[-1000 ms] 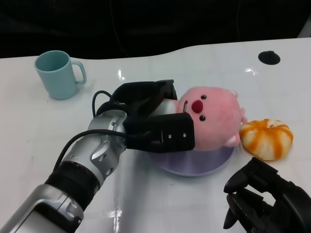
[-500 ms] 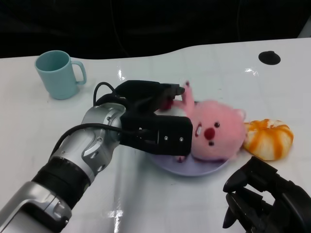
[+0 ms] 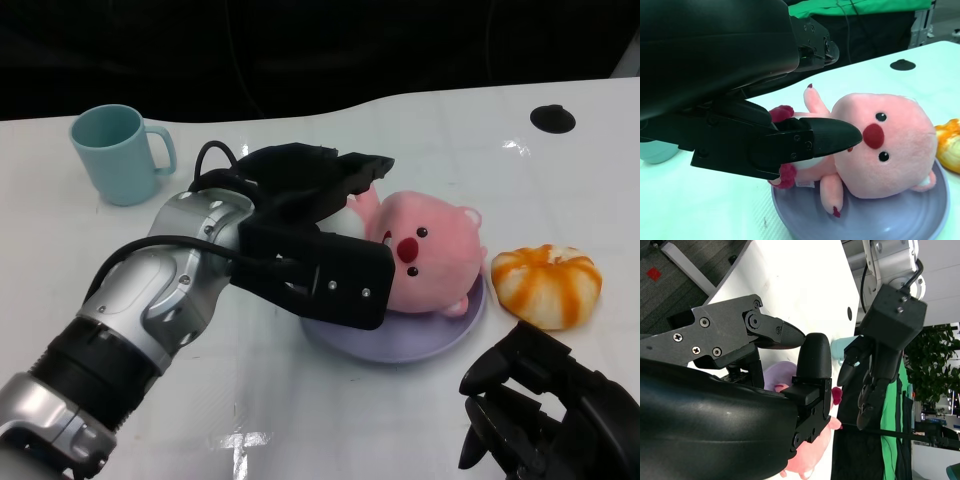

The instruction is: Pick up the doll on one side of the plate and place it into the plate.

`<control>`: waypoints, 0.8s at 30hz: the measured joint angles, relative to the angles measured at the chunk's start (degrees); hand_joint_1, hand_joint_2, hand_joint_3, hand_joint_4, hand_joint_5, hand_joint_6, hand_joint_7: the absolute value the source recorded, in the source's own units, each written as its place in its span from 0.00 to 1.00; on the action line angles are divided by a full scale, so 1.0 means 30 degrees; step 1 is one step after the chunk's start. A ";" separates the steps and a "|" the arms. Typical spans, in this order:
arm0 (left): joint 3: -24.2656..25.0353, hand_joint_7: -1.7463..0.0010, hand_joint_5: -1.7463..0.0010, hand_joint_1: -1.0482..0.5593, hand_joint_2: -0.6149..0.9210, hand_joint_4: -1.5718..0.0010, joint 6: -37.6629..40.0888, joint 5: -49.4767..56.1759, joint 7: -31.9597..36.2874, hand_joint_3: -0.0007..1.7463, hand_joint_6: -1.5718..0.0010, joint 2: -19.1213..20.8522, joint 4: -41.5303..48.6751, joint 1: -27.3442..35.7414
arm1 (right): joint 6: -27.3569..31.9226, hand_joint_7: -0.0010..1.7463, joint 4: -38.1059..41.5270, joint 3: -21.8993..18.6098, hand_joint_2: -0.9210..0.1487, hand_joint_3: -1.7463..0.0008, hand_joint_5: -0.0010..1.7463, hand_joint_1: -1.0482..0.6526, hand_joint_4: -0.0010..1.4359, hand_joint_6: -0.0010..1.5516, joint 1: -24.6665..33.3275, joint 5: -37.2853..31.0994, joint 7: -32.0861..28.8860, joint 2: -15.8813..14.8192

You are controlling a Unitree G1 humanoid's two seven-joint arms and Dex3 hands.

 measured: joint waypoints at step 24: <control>0.6061 0.94 0.80 0.31 1.00 0.73 -0.1906 -0.8264 -0.1858 0.15 0.75 0.2888 -0.6671 0.8238 | 0.0017 0.94 0.0062 -0.0108 0.02 0.64 1.00 0.42 0.38 0.28 -0.0068 0.0039 0.0118 -0.0011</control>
